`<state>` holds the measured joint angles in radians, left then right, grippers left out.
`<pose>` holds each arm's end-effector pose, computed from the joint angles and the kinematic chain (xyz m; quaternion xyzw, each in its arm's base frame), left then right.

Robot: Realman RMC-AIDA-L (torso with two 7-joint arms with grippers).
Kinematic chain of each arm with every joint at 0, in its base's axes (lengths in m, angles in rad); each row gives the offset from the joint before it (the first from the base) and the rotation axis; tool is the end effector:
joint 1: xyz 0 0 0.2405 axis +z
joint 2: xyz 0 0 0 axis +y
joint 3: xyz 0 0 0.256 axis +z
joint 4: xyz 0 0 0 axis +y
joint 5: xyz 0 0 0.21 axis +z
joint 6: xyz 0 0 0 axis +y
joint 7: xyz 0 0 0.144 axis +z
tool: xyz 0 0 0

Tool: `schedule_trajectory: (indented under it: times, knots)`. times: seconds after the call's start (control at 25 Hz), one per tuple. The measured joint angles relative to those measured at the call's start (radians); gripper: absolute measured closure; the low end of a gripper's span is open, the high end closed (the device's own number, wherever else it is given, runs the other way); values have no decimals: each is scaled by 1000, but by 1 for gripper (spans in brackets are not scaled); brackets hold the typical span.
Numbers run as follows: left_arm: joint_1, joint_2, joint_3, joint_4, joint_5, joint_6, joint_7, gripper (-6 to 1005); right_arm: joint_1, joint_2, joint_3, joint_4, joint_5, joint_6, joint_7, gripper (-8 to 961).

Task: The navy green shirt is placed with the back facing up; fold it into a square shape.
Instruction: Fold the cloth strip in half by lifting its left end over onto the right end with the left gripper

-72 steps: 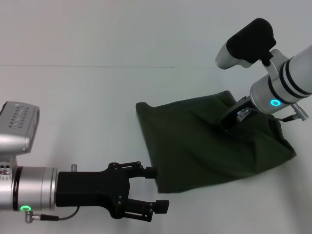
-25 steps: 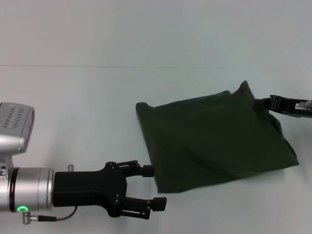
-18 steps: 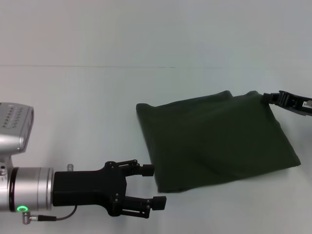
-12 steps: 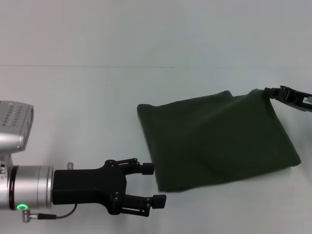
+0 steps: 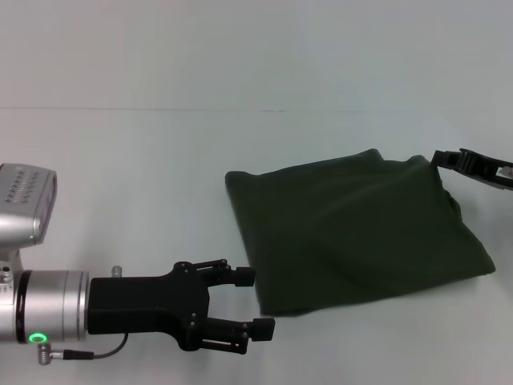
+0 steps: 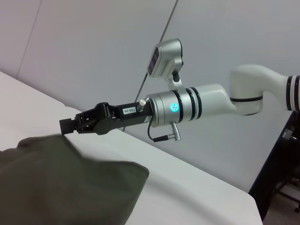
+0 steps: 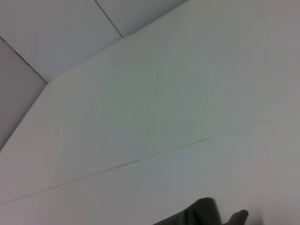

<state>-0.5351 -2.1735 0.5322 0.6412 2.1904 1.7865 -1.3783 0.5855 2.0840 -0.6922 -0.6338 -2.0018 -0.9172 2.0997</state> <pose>-0.2459 0.2851 -0.0320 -0.9314 -0.2304 -0.2817 0.0076 0.3040 0.4030 0.0178 -0.7240 0.5601 0.2465 0.3183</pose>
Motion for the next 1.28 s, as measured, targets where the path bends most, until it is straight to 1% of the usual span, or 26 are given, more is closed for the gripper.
schedule_trajectory:
  times: [0.12, 0.24, 0.32, 0.4, 0.48, 0.6, 0.68, 0.76, 0.88, 1.08, 1.28]
  knots:
    - [0, 0, -1, 0, 0, 2, -9, 61, -13, 0, 9, 0, 0, 1, 0, 900]
    - [-2, 0, -1, 0, -1, 5, -44, 61, -26, -1, 20, -1, 1, -8, -1, 814]
    - [-6, 1, -2, 0, -4, 6, -77, 61, -38, -2, 24, -8, 14, -37, -16, 756]
    - [-9, 1, -2, 0, -9, 6, -108, 61, -51, -6, 34, -9, 53, -102, -65, 699]
    - [-10, 1, -2, 0, -10, 7, -141, 61, -68, -12, 47, 2, 115, -220, -163, 636]
    - [-13, 2, -2, -3, -13, 7, -179, 60, -84, -14, 53, 10, 158, -361, -290, 533]
    - [-15, 2, -1, -9, -19, 7, -192, 60, -86, -8, 46, 17, 160, -426, -399, 465]
    - [-16, 3, -2, -14, -26, 7, -204, 60, -81, 1, 31, 42, 154, -457, -512, 364]
    - [-17, 3, -1, -21, -43, 8, -216, 60, -57, 6, 2, 133, 152, -444, -708, 212]
    - [-17, 3, -2, -25, -55, 9, -243, 61, -22, 11, -7, 260, 155, -338, -947, 184]
    - [-17, 3, -1, -26, -64, 10, -253, 61, -7, 15, -6, 325, 175, -237, -1071, 179]
